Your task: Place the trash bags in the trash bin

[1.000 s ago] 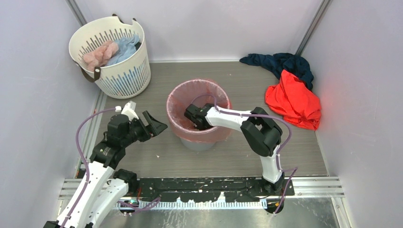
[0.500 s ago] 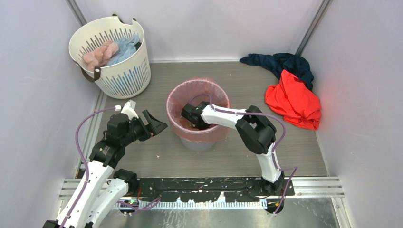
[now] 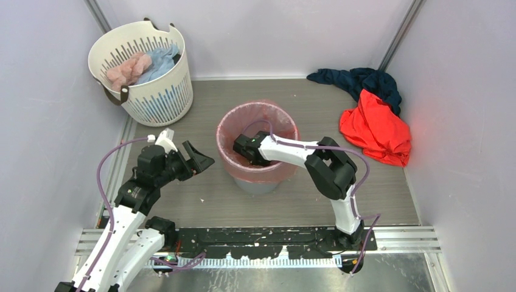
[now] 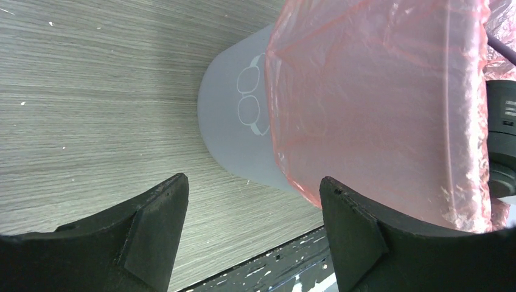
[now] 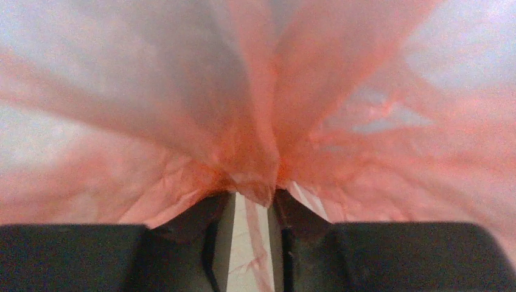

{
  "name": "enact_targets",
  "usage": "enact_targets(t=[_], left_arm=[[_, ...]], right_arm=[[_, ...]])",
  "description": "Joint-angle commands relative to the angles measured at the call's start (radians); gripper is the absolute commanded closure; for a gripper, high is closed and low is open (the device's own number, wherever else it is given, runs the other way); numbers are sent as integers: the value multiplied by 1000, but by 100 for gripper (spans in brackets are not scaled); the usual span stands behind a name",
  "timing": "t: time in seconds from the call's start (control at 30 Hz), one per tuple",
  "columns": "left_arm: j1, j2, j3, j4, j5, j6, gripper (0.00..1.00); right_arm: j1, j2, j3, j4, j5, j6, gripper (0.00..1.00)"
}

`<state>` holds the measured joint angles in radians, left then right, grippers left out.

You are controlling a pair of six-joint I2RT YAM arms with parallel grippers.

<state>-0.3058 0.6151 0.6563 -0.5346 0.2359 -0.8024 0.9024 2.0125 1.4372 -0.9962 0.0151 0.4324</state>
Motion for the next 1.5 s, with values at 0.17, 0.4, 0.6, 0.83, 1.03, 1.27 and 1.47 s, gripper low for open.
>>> enact_targets(t=[0.17, 0.4, 0.6, 0.83, 1.03, 1.27, 1.47], left_arm=[[-3, -21, 66, 4, -3, 12, 20], [-3, -32, 82, -15, -5, 12, 20], [-3, -22, 133, -40, -1, 30, 18], [-3, 1, 250, -104, 40, 57, 16], [-3, -5, 361, -243, -7, 144, 0], [-3, -28, 386, -345, -40, 141, 0], [-3, -26, 322, -322, -24, 78, 0]], right_arm=[[4, -163, 203, -210, 121, -2, 59], [5, -242, 219, -240, 166, 16, 58], [20, -392, 219, -191, 256, 48, 56], [21, -694, 166, -5, 279, 93, 41], [21, -960, 20, 102, 228, 155, 16], [21, -1275, -133, 105, 257, 213, 0], [21, -1529, -232, 74, 283, 240, 0]])
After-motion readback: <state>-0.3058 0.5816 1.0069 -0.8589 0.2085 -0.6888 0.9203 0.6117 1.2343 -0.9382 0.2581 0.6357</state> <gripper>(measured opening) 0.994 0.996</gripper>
